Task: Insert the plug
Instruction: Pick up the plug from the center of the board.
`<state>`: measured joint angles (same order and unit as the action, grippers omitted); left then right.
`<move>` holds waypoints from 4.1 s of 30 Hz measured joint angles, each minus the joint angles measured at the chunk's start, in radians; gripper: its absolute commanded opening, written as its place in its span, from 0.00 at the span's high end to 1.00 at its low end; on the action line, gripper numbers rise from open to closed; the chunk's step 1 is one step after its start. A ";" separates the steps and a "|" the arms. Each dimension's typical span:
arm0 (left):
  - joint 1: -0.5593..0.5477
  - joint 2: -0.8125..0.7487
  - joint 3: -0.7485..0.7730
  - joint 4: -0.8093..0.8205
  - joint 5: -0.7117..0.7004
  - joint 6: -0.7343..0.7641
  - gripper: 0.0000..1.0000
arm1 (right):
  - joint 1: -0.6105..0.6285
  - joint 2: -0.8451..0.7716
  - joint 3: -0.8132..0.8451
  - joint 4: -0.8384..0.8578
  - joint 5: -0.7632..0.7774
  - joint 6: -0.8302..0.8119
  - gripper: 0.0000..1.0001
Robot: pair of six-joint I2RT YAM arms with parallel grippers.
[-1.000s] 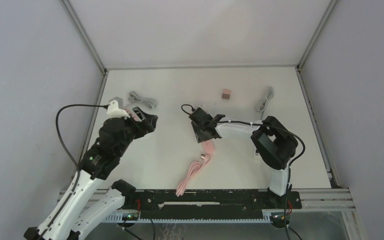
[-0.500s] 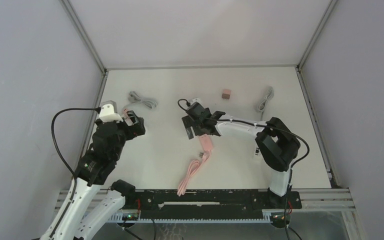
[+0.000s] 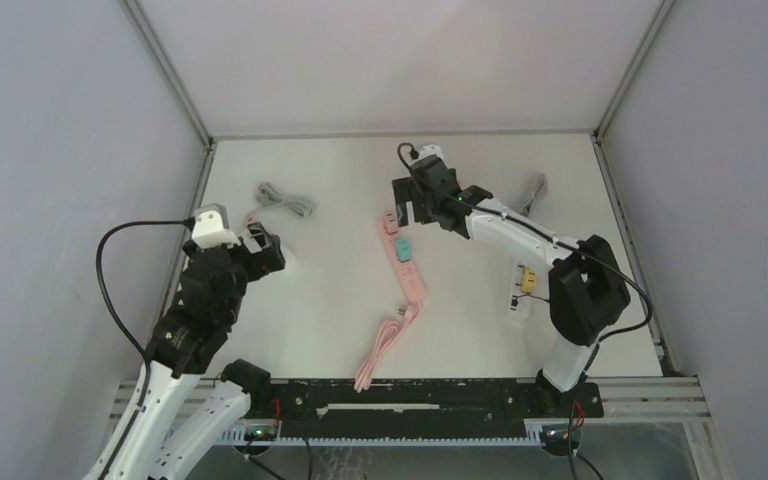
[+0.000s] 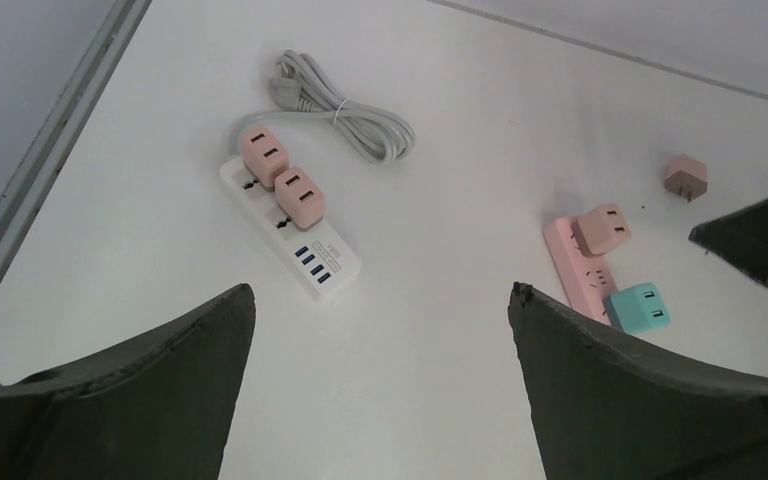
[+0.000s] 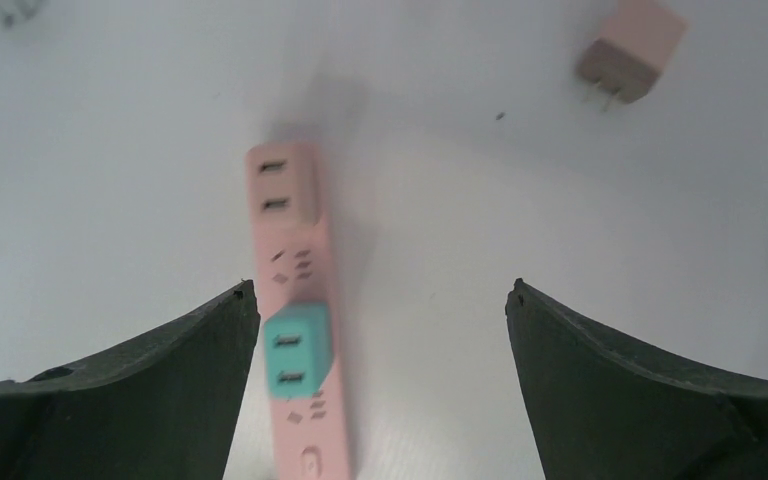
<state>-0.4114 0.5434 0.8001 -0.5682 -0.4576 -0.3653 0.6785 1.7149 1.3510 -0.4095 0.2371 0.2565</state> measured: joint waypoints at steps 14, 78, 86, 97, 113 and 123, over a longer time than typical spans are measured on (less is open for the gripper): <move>0.001 0.076 0.000 -0.004 -0.011 0.001 0.00 | -0.241 0.369 0.276 -0.030 0.043 0.000 0.06; 0.011 0.098 -0.107 0.195 0.519 -0.255 0.04 | -0.009 -0.302 -0.340 0.086 0.027 0.038 0.89; -0.044 0.170 -0.139 0.330 0.612 -0.379 0.04 | 0.093 -0.544 -0.532 0.202 0.076 0.037 0.89; -0.185 0.269 -0.150 0.529 0.647 -0.504 0.10 | 0.209 -0.697 -0.719 0.471 0.079 -0.026 0.92; -0.289 0.444 -0.150 0.698 0.707 -0.576 0.24 | 0.322 -0.694 -0.781 0.751 0.029 -0.180 0.92; -0.292 0.481 -0.144 0.715 0.724 -0.569 0.38 | 0.344 -0.671 -0.782 0.782 -0.024 -0.232 0.92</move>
<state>-0.7033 1.0245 0.6563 0.1471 0.2665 -0.9340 1.0229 1.0435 0.5694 0.3729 0.2131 0.0250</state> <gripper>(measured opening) 0.653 0.522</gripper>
